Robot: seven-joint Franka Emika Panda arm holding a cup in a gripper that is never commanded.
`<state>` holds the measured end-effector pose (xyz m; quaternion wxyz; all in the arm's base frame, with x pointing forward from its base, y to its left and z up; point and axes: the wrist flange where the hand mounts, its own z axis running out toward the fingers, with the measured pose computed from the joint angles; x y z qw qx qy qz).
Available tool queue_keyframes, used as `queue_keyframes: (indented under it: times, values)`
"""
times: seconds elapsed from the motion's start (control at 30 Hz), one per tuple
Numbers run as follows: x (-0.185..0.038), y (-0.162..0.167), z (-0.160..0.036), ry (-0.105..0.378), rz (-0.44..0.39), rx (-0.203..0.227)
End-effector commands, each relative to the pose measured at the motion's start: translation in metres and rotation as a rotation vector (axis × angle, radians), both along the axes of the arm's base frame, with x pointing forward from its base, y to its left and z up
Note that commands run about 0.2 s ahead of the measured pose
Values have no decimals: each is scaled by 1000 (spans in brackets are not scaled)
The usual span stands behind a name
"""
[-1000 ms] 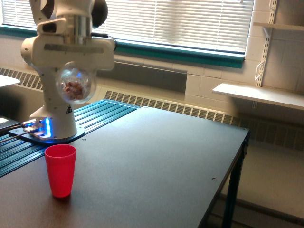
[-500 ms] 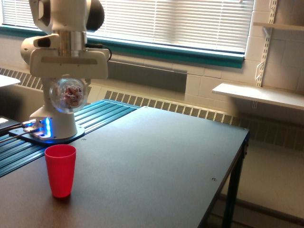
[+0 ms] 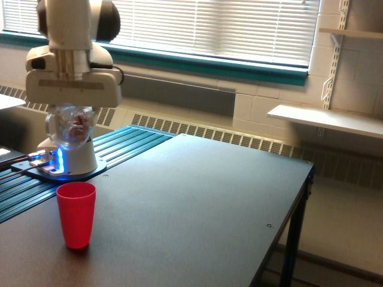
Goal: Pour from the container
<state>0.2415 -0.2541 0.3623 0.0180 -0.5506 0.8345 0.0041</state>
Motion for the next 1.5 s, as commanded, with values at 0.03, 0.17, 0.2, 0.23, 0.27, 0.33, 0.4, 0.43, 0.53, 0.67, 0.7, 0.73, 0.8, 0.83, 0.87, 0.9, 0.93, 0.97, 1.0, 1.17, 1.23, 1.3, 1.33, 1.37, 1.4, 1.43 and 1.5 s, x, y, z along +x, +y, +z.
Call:
queue_keyframes:
  times: [0.03, 0.17, 0.2, 0.23, 0.27, 0.33, 0.4, 0.43, 0.53, 0.67, 0.7, 0.73, 0.8, 0.83, 0.87, 0.9, 0.93, 0.97, 1.0, 1.17, 1.23, 1.3, 1.33, 1.37, 1.4, 1.43, 1.5]
  values:
    - [-6, -9, -5, 13, -79, 37]
    - [-2, -14, -6, 10, -81, 46]
    - [-1, -15, -7, 16, -78, 46]
    - [0, -16, -7, 22, -75, 45]
    - [2, -18, -7, 23, -76, 44]
    - [4, -21, -7, 29, -80, 42]
    - [8, -23, -8, 36, -66, 38]
    - [11, -23, -8, 42, -60, 36]
    - [18, -23, -11, 53, -43, 38]
    - [26, -23, -14, 63, -39, 46]
    - [28, -24, -15, 62, -42, 48]
    - [30, -24, -16, 66, -41, 50]
    - [33, -25, -17, 58, -34, 56]
    - [34, -25, -18, 58, -34, 59]
    - [35, -25, -19, 62, -34, 61]
    - [36, -26, -20, 63, -33, 63]
    - [36, -27, -21, 64, -33, 67]
    - [36, -28, -23, 65, -38, 73]
    - [35, -29, -24, 65, -44, 77]
    - [36, -34, -27, 57, -58, 101]
    - [36, -35, -28, 57, -60, 104]
    - [37, -37, -28, 54, -62, 108]
    - [37, -37, -28, 57, -64, 107]
    - [37, -38, -29, 61, -65, 107]
    - [38, -38, -29, 64, -65, 108]
    - [38, -38, -29, 65, -65, 111]
    - [39, -39, -30, 63, -72, 121]
